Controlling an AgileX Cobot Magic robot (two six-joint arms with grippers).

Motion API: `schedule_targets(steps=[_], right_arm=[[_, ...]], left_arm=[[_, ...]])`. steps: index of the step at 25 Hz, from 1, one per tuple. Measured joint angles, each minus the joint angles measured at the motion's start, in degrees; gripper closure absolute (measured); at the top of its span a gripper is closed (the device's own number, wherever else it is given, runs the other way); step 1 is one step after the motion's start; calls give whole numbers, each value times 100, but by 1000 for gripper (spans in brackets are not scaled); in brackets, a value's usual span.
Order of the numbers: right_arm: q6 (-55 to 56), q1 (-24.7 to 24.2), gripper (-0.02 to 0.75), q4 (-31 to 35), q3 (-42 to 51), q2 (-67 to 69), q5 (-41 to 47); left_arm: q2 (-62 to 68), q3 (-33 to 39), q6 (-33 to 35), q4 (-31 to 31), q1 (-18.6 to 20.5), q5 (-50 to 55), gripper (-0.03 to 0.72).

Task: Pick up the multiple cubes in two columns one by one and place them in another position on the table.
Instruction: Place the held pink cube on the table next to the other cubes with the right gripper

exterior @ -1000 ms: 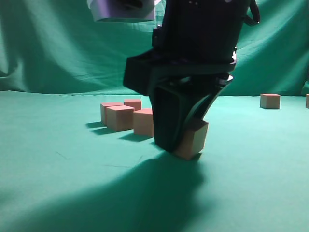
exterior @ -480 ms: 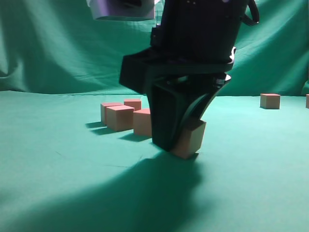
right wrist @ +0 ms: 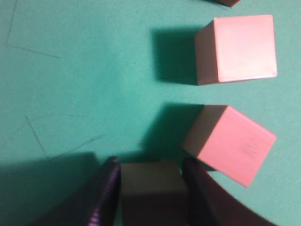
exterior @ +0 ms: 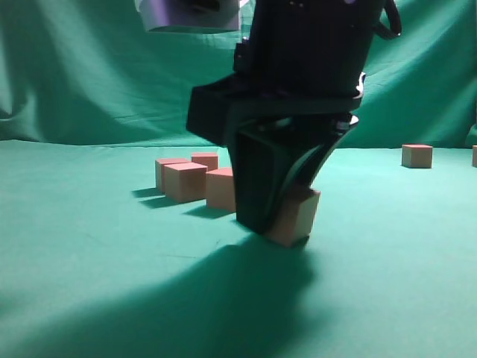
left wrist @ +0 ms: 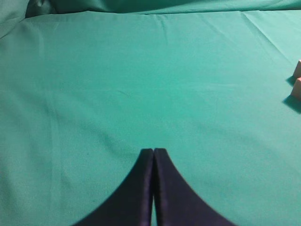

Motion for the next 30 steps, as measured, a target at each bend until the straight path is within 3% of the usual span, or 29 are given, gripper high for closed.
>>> schedule_targets(steps=[7,14,23,26,30], right_arm=[[0,0,204,0,0,0,0],[4,0,212,0,0,-77,124],[165,0,212,0,-42,-1613,869],[705,0,212,-279,-204,-2097,1565],[1520,-15,212,-1222,-396,-2610,2515]], left_arm=[[0,0,0,0,0,0,688],[0,0,0,0,0,0,688],[0,0,0,0,0,0,688],[0,0,0,0,0,0,688],[0,0,0,0,0,0,688]])
